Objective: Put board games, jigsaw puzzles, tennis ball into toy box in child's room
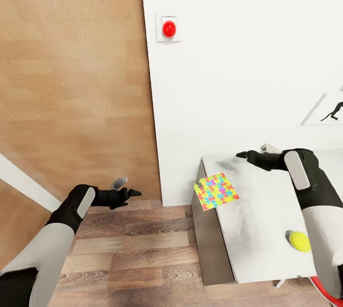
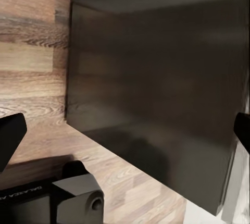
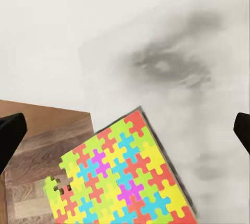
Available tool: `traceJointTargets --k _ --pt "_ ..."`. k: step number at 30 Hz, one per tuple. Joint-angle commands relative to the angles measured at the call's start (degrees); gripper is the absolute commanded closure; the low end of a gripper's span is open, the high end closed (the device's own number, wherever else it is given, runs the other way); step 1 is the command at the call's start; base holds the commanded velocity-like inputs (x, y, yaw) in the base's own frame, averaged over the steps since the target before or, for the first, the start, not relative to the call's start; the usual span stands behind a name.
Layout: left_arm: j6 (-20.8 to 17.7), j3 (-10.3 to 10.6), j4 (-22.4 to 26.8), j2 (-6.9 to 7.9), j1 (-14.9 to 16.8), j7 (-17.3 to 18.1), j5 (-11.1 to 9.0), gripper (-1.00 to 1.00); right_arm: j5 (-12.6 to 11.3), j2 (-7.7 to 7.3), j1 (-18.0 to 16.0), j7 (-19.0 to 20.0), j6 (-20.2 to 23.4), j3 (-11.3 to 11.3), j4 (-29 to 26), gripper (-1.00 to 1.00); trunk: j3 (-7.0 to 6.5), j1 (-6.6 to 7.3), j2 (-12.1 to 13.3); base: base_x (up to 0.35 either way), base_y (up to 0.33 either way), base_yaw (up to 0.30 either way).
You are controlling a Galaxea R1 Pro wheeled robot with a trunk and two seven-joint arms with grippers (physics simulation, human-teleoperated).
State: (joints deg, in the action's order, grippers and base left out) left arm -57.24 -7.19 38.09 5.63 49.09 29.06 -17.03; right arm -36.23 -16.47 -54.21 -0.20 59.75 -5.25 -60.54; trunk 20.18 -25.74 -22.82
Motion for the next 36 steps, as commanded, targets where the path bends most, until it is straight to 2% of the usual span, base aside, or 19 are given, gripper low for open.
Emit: traceJointTargets --k 1,5,11,12,13,16,19,20,23,27,31,34,35,36 --pt "0.0 -0.5 -0.1 0.07 0.0 0.9 0.3 -1.00 -1.1 -0.54 0.7 1.1 0.3 -0.1 -1.3 -1.00 0.01 -0.04 -0.1 0.000 0.000 -0.077" --pt "0.9 -1.2 -0.3 0.53 0.0 2.9 0.3 -1.00 -7.0 -3.02 4.5 5.8 0.3 -0.4 -5.7 -1.00 -0.33 -0.04 -0.1 0.000 0.000 -0.063" --pt "2.4 -1.6 -0.5 0.88 0.0 6.1 0.3 -1.00 -19.3 -7.68 12.5 12.6 0.3 -1.3 -11.4 -1.00 -0.76 -0.04 -0.1 0.000 0.000 -0.023" --pt "2.4 -1.6 -0.5 0.88 0.0 6.1 0.3 -1.00 -19.3 -7.68 12.5 12.6 0.3 -1.3 -11.4 -1.00 -0.83 -0.04 -0.1 0.000 0.000 -0.012" --pt "2.6 -1.6 -0.5 0.91 0.0 6.6 0.3 -1.00 -21.4 -8.38 14.2 13.8 0.3 -1.6 -12.5 -1.00 -0.89 -0.04 -0.1 0.000 0.000 -0.010" --pt "3.6 -1.6 -0.5 0.98 0.0 8.3 0.3 -1.00 -27.0 -10.06 19.5 17.2 0.3 -3.2 -15.7 -1.00 -1.06 -0.04 -0.1 0.000 0.000 -0.006" --pt "4.8 -1.7 -0.5 1.03 -0.1 10.2 0.3 -1.00 -30.7 -10.92 25.1 20.6 0.3 -6.1 -17.7 -1.00 -1.21 -0.04 -0.1 0.000 0.000 -0.003" --pt "4.8 -1.7 -0.5 1.03 -0.1 10.2 0.3 -1.00 -30.7 -10.92 25.1 20.6 0.3 -6.1 -17.7 -1.00 -1.26 -0.04 -0.1 0.000 0.000 -0.003" --pt "5.9 -1.6 -0.6 1.12 -0.1 12.4 0.4 -1.00 -32.6 -11.14 30.3 24.0 0.3 -10.1 -18.9 -1.00 -1.38 -0.04 -0.1 0.000 0.000 -0.002" --pt "6.8 -1.5 -0.7 1.68 -0.1 15.1 0.5 -1.00 -33.9 -11.09 36.7 29.4 0.3 -15.7 -20.0 -1.00 -1.47 -0.04 -0.1 0.000 0.000 0.000" --pt "7.6 -1.4 -0.7 2.37 -0.1 17.1 0.6 -1.00 -34.4 -10.95 43.0 37.4 0.3 -19.8 -21.7 -1.00 -1.50 -0.04 -0.1 0.000 0.000 0.000" --pt "8.3 -1.3 -0.9 2.67 -0.2 17.9 0.6 -1.00 -34.5 -10.75 47.4 44.2 0.2 -21.5 -23.6 -1.00 -1.51 -0.04 -0.1 0.000 0.000 0.000" --pt "8.7 -1.3 -1.2 2.79 -0.2 18.3 0.6 -1.00 -34.4 -10.40 50.1 48.5 -1.2 -22.2 -24.5 -1.00 -1.51 -0.04 -0.1 0.000 0.000 0.000" --pt "8.9 -1.3 -1.5 2.83 -0.2 18.4 0.6 -1.00 -34.4 -10.20 51.3 50.3 -2.2 -22.4 -24.8 -1.00 -1.52 -0.04 -0.1 0.000 0.000 0.000"
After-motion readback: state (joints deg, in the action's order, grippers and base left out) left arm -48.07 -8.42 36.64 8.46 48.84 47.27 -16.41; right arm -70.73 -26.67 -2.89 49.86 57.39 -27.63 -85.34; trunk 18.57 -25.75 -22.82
